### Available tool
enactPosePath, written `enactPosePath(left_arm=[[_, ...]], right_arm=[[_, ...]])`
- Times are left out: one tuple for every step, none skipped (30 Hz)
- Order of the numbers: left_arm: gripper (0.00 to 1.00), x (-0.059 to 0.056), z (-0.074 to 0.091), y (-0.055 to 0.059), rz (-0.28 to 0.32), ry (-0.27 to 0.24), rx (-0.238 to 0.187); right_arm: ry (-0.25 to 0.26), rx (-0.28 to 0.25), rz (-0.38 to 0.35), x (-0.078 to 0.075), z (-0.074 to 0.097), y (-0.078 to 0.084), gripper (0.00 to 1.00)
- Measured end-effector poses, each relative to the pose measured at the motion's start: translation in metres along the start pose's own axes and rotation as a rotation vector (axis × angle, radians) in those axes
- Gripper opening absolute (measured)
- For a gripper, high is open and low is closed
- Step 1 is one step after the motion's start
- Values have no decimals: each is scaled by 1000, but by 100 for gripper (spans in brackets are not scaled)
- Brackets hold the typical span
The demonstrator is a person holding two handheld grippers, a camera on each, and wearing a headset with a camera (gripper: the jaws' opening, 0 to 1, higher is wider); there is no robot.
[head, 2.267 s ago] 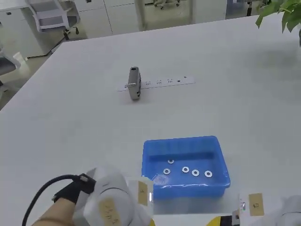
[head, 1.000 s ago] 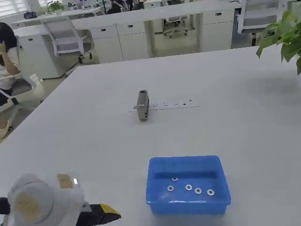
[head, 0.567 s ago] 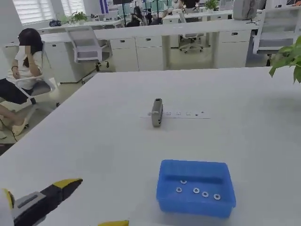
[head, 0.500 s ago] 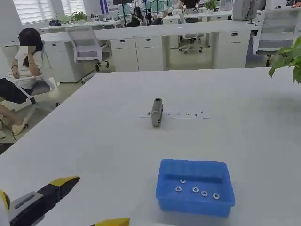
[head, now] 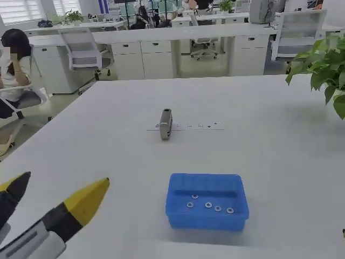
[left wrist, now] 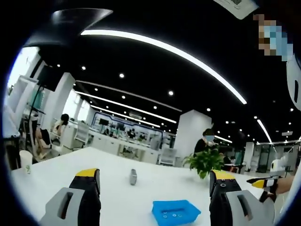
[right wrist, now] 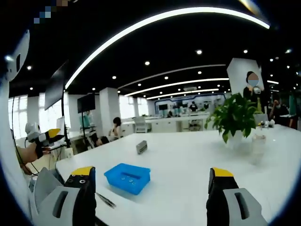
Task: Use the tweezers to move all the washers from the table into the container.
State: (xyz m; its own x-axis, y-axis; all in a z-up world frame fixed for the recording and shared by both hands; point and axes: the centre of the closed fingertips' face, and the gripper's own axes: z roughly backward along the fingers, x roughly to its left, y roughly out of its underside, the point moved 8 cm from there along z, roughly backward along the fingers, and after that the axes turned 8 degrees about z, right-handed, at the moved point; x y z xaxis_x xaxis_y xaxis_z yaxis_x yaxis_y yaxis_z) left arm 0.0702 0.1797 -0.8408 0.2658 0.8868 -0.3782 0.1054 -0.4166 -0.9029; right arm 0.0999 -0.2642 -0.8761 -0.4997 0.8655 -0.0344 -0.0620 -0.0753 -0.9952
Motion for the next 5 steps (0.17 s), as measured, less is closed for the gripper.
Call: enactPosePath(left_arm=[[99, 0, 2, -1, 7, -2, -5], [99, 0, 3, -1, 13, -1, -10], [99, 1, 3, -1, 15, -2, -10], [99, 1, 4, 0, 14, -10, -2], [99, 1, 4, 1, 9, -14, 4]], right_arm=[[6, -3, -2, 0, 1, 0, 99], [10, -6, -4, -1, 1, 0, 99], [15, -6, -3, -1, 1, 0, 99], [19, -5, -2, -1, 1, 0, 99], [20, -3, 0, -1, 1, 0, 99]])
